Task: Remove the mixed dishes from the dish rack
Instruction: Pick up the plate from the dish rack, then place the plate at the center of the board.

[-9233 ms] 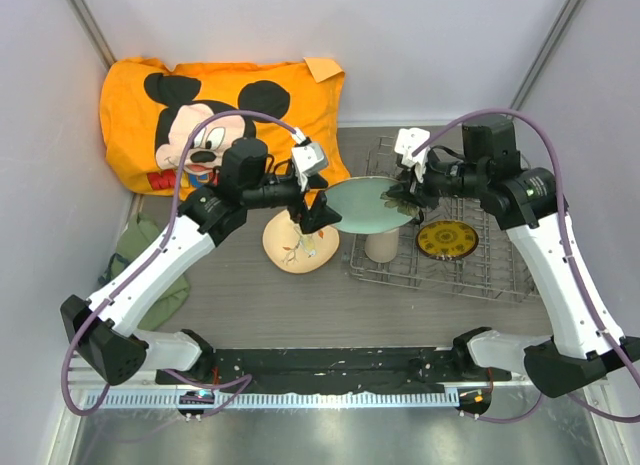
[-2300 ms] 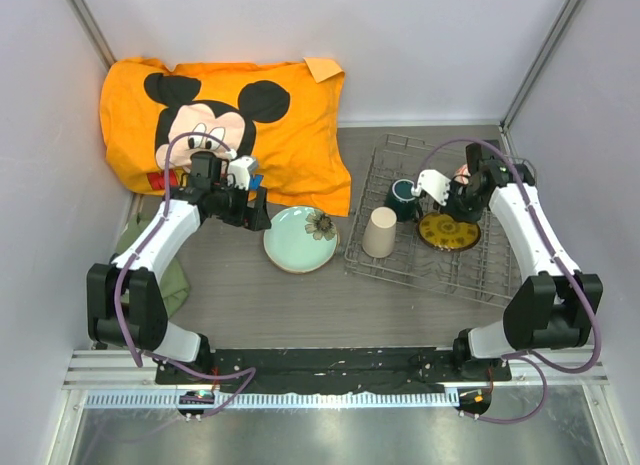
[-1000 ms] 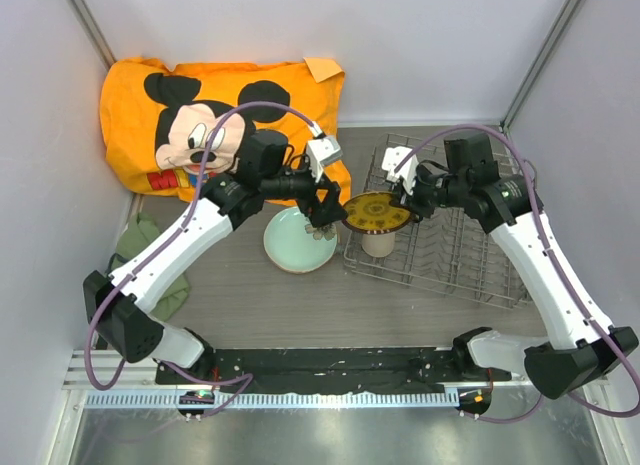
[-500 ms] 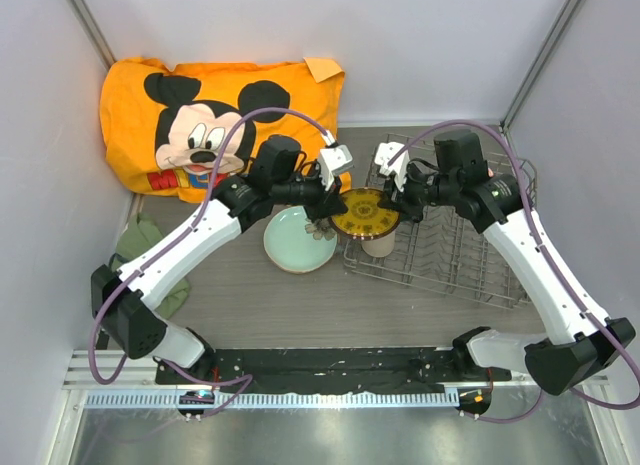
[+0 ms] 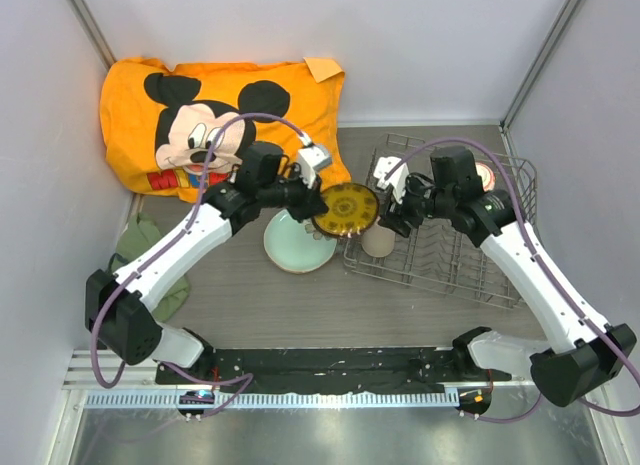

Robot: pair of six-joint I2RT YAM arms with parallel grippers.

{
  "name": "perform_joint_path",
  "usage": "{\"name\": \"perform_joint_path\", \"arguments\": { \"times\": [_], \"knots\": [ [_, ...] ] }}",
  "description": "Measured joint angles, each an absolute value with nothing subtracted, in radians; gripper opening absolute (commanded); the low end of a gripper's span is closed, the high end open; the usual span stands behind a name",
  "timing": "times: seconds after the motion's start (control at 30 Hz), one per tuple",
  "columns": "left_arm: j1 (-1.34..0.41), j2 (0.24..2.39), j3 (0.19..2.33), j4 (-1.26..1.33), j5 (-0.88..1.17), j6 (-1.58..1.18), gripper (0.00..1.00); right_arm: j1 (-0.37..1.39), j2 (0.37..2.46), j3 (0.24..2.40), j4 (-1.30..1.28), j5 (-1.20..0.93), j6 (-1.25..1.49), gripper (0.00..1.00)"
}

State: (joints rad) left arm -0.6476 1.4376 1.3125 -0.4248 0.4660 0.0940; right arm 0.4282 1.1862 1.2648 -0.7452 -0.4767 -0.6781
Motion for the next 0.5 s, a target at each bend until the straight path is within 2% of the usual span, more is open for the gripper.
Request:
{"name": "perform_joint_path", "arguments": {
  "times": [0.27,0.5],
  "knots": [
    [-0.338,1.411,1.219,-0.339,0.539,-0.094,0.0,0.428,1.1,1.204,-0.717,-0.425,-0.678,0.69],
    [-0.24,1.457,1.146,-0.33,0.607,-0.179,0.0,0.429,1.085,1.185,-0.71,-0.393,-0.678,0.7]
  ]
}}
